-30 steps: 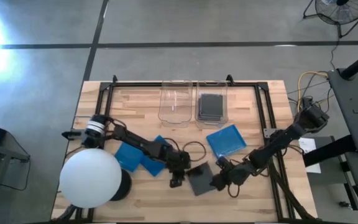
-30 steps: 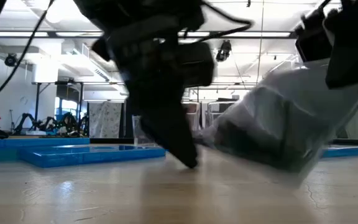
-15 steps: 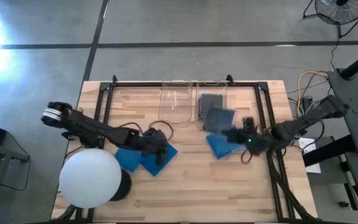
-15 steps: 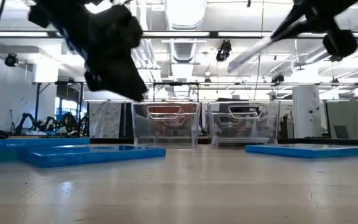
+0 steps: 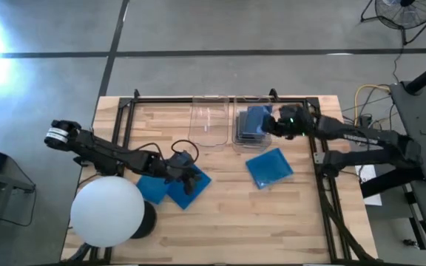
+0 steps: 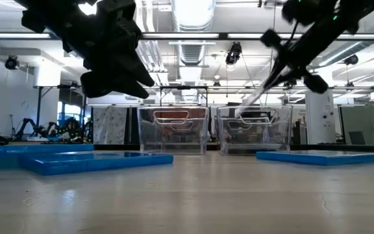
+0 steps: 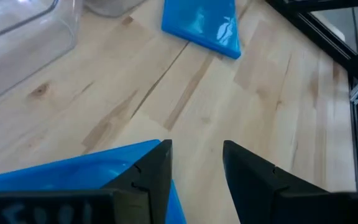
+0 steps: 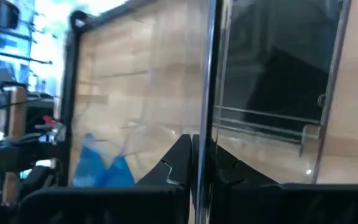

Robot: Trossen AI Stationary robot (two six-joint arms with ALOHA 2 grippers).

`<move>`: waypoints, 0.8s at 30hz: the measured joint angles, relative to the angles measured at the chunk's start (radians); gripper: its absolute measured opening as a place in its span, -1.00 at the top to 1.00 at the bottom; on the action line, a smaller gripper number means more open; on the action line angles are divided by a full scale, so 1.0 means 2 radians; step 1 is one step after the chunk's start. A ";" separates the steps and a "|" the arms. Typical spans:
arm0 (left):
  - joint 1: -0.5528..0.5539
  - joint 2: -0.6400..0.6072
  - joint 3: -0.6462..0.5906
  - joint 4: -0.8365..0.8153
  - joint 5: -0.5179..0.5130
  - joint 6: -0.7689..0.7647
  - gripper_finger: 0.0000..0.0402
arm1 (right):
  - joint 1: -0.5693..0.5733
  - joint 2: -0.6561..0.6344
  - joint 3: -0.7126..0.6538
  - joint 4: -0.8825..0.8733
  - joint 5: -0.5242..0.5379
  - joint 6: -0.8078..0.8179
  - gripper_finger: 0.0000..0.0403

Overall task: Pick & place jewel cases by type
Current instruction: Put the black CD case into the right transparent bin, then put the blue CD case into the left transparent bin

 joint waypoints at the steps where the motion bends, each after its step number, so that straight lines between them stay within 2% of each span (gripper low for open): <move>1: 0.000 0.000 0.000 -0.001 0.000 -0.002 0.37 | -0.019 0.012 0.000 0.004 -0.028 -0.008 0.94; 5: 0.000 0.000 0.000 -0.003 0.002 -0.003 0.37 | -0.061 0.062 0.002 0.034 -0.112 -0.036 0.89; 10: -0.001 0.000 0.000 -0.003 0.002 -0.003 0.37 | -0.068 0.121 0.017 0.052 -0.118 -0.039 0.60; 13: -0.001 0.000 0.000 -0.003 0.002 -0.005 0.37 | -0.068 0.134 0.033 0.022 -0.120 -0.059 0.41; 17: -0.001 0.000 0.000 -0.006 0.002 -0.017 0.37 | -0.068 0.116 0.073 -0.109 -0.087 -0.123 0.25; 22: -0.001 0.000 0.000 -0.006 0.002 -0.019 0.37 | -0.050 0.077 0.146 -0.367 0.028 -0.205 0.17; 24: -0.001 0.000 0.000 -0.005 0.002 -0.018 0.37 | -0.024 0.059 0.163 -0.443 0.050 -0.219 0.16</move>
